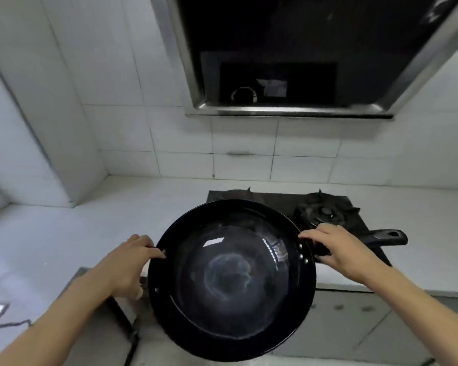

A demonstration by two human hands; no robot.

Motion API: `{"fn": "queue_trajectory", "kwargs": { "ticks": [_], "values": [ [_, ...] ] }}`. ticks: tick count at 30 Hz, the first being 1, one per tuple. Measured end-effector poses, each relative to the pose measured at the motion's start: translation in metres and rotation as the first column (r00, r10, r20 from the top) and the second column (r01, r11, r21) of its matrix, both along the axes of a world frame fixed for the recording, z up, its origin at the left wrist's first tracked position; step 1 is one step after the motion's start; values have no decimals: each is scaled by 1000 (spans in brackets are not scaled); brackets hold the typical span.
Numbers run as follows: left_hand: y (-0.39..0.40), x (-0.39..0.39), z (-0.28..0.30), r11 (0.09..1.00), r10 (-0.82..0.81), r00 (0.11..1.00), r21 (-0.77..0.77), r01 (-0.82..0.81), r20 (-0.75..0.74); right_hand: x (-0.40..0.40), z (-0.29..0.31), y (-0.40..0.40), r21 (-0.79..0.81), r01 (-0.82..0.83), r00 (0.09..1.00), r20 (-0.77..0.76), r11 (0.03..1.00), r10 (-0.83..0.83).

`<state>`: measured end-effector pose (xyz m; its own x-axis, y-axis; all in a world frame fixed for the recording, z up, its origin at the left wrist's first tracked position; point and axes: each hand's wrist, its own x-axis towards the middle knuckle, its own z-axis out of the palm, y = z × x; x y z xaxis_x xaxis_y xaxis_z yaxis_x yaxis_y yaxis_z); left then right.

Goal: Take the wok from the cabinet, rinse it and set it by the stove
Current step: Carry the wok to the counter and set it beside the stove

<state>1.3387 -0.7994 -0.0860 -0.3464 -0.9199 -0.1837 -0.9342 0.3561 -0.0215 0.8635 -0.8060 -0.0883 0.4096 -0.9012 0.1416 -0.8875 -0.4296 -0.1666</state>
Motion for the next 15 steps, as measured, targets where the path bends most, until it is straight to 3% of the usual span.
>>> {"fn": "queue_trajectory", "kwargs": {
  "ticks": [8,15],
  "values": [
    [-64,-178,22,964,-261,964,-37,263,58,-165,-14,61,-50,267,963,59,962,-264],
    [-120,-337,13,864,-501,865,-35,502,20,-276,-17,119,-67,504,863,61,861,-501]
  ]
}}
